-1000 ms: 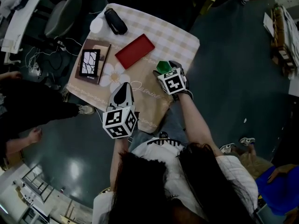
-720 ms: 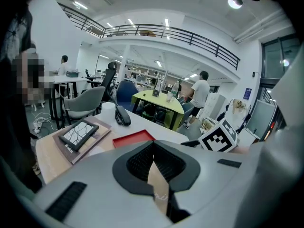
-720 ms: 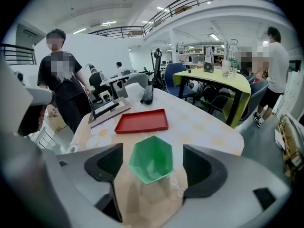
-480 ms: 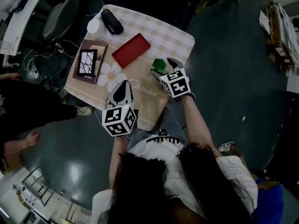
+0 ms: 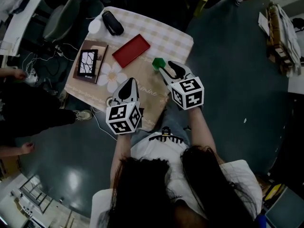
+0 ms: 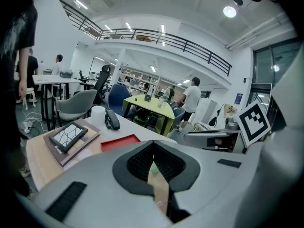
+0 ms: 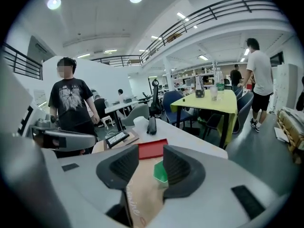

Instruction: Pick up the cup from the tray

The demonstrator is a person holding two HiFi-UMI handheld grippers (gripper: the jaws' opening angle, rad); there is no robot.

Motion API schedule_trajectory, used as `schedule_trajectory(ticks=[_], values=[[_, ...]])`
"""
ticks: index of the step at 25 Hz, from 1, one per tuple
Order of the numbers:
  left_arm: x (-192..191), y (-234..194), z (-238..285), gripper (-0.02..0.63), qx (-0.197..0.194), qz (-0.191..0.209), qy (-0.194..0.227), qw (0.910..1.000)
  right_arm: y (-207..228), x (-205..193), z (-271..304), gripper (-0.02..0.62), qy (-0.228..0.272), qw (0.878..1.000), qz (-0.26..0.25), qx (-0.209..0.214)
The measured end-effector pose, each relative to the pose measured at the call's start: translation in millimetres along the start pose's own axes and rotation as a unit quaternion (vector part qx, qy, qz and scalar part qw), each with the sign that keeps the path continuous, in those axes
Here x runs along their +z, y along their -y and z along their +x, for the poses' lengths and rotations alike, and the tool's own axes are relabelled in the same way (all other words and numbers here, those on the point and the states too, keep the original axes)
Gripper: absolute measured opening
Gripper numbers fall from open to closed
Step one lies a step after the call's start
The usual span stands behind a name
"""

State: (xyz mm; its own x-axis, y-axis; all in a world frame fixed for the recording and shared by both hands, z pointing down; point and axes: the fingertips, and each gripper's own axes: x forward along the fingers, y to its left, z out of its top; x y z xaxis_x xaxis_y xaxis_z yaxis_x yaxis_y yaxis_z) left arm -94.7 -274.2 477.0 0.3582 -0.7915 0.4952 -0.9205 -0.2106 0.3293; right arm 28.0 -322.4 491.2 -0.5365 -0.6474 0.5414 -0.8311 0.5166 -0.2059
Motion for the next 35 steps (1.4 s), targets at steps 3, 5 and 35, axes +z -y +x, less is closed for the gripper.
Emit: schedule_trajectory(ticks=[3, 5, 35], values=[[5.8, 9.1, -1.1, 0.005, -0.011, 0.003, 0.009, 0.9999, -5.0, 2.3, -9.2, 0.085, 0.006, 1.0, -0.004, -0.01], [8.2, 14.9, -2.5, 0.005, -0.019, 0.006, 0.014, 0.9997, -8.6, 3.1, -13.7, 0.043, 0.011, 1.0, -0.003, -0.017], [14.8, 29.8, -17.7, 0.005, -0.048, 0.018, 0.035, 0.998, -42.2, 11.9, -33.3, 0.011, 0.046, 0.998, -0.004, -0.054]])
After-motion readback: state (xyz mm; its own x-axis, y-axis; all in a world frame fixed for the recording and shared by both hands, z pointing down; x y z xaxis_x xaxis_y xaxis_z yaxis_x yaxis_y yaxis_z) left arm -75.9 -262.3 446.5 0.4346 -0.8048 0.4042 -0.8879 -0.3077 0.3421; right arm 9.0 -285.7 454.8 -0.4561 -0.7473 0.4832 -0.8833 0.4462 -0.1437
